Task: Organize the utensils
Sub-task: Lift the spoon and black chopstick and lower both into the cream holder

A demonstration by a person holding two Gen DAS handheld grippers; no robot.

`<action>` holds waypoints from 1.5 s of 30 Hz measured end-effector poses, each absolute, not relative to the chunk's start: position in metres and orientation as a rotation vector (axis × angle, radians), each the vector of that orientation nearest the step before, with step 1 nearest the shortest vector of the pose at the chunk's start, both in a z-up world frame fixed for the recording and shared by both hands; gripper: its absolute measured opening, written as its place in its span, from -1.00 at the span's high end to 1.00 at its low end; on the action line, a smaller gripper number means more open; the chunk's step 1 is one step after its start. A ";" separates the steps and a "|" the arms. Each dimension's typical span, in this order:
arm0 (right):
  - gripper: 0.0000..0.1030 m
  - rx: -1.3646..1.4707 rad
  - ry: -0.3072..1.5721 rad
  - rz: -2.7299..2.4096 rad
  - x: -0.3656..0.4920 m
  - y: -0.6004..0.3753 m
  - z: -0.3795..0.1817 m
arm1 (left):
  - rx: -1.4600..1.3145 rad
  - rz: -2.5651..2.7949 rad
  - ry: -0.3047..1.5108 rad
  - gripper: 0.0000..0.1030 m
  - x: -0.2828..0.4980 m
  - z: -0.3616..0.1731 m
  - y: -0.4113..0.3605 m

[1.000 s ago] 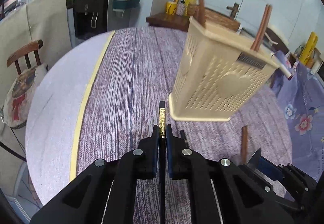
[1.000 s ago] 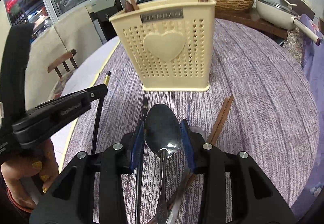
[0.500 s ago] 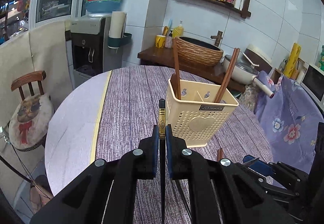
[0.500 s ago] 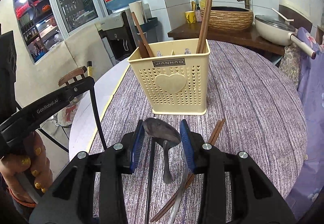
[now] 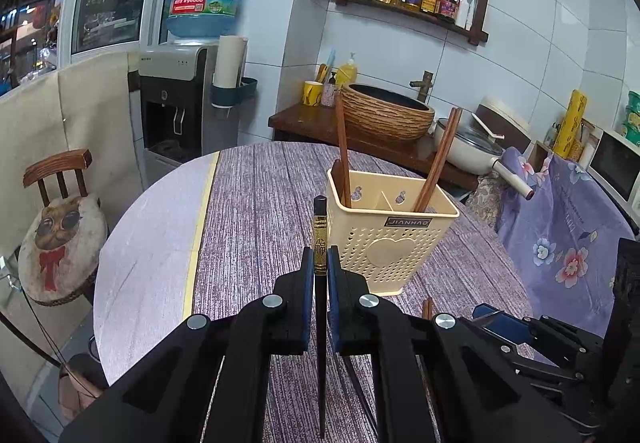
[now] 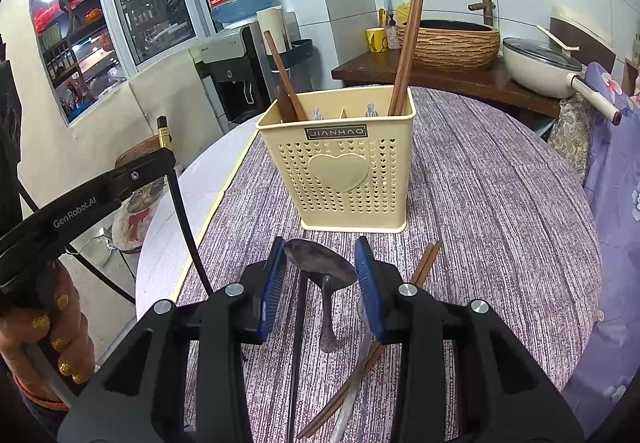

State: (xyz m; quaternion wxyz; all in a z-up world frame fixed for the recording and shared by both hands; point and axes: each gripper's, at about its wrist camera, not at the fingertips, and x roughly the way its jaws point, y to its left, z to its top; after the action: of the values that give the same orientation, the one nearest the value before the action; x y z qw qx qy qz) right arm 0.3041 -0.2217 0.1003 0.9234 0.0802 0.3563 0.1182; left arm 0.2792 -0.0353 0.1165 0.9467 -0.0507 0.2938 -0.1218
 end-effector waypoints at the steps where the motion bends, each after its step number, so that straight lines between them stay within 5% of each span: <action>1: 0.30 0.163 0.729 0.244 0.304 -0.222 0.102 | -0.107 -0.251 0.595 0.85 0.278 0.118 -0.034; 21: 0.30 0.170 0.438 0.178 0.374 -0.251 0.254 | -0.220 -0.303 0.298 0.85 0.323 0.263 -0.047; 45: 0.29 0.097 0.637 0.088 0.431 -0.238 0.120 | -0.128 -0.225 0.488 0.85 0.374 0.129 -0.072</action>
State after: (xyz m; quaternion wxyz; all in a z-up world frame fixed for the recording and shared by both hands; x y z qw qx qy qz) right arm 0.4305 -0.2377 0.1197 0.9476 0.0479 0.3128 0.0433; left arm 0.3737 -0.0724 0.1290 0.9620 -0.0633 0.2411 -0.1113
